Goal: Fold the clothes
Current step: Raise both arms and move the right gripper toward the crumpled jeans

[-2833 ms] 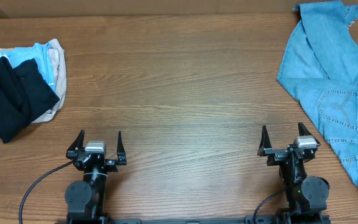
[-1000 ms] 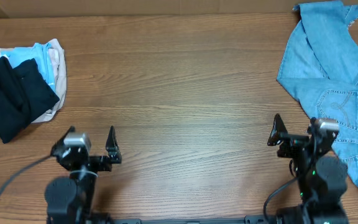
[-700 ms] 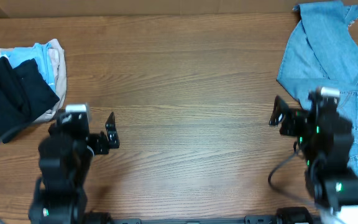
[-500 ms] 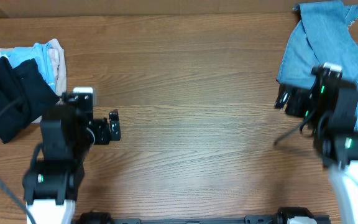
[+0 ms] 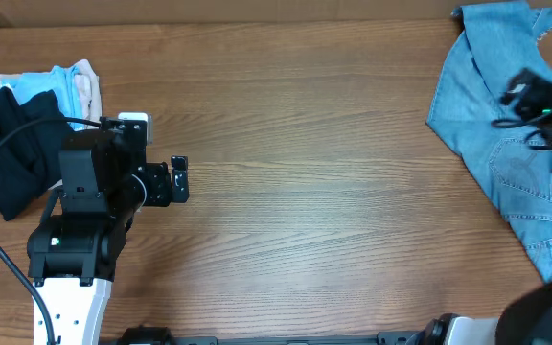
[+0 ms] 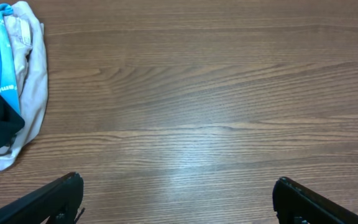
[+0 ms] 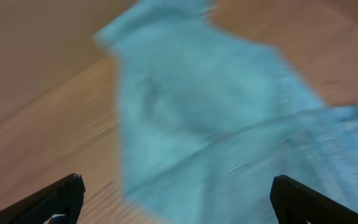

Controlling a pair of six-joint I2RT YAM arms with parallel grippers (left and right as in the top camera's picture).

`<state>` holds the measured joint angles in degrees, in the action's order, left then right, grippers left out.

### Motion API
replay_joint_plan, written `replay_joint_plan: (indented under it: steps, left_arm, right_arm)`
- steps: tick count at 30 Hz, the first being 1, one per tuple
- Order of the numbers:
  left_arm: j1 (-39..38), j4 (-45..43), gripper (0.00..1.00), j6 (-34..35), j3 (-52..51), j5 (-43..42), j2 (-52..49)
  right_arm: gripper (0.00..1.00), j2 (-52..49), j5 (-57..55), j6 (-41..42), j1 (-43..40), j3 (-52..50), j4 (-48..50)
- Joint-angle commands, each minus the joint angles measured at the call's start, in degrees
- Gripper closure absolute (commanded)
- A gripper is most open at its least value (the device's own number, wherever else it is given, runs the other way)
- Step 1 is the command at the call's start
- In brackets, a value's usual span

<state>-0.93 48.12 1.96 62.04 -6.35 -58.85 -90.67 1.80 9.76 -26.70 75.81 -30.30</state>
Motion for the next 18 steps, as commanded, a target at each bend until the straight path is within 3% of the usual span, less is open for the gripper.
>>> replay_joint_plan:
  steps: [1, 18]
  left_arm:
    - [0.15, -0.02, 0.00, 0.87, 1.46, -1.18, -0.28]
    - [0.15, -0.37, 0.00, 4.11, 1.44, -0.92, -0.31]
  right_arm:
    - [0.00, -4.48, -4.79, 2.54, -4.90, 1.22, 2.54]
    - [0.00, -27.71, -4.74, 2.51, -17.51, 1.22, 24.92]
